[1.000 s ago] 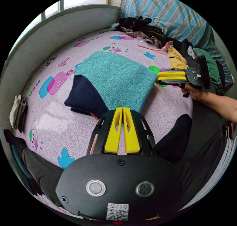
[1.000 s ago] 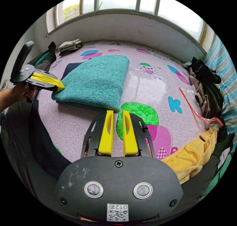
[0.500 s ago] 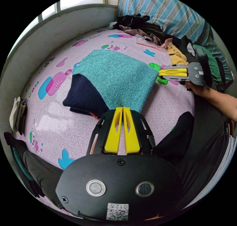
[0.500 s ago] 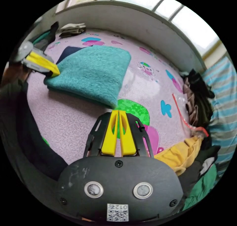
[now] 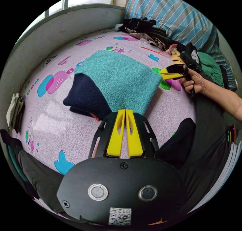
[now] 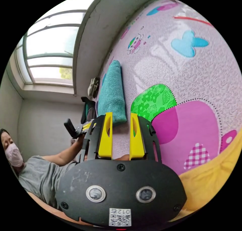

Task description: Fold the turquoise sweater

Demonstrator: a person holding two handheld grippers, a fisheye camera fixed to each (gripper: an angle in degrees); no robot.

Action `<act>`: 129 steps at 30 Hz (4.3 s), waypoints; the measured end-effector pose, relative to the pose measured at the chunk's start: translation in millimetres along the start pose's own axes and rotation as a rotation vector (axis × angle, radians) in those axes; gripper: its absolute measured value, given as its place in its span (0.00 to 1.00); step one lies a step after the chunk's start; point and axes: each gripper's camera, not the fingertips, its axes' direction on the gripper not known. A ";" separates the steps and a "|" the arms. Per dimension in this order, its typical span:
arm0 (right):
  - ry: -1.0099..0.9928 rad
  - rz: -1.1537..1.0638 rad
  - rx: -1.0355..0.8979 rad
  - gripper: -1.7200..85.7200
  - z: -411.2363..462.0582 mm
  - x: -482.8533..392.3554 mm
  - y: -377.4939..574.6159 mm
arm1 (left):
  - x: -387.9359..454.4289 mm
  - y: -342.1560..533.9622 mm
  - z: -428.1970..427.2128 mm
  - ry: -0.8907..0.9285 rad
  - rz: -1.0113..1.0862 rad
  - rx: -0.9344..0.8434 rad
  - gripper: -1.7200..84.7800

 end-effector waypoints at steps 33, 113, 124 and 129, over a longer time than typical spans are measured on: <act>0.323 -0.011 0.083 0.02 -45.8 -61.3 59.9 | -119.4 13.4 -20.5 0.348 -0.336 0.166 0.02; 0.910 -0.363 0.091 0.16 197.2 -318.4 -21.2 | 86.9 -107.6 78.1 -0.121 -0.474 0.193 0.08; 0.930 -0.361 0.082 0.17 202.8 -299.5 -27.1 | 100.7 -127.9 80.2 -0.137 -0.440 0.137 0.12; 0.926 -0.363 0.081 0.17 200.3 -294.8 -30.8 | 113.1 -122.6 72.4 -0.379 -0.492 0.112 0.14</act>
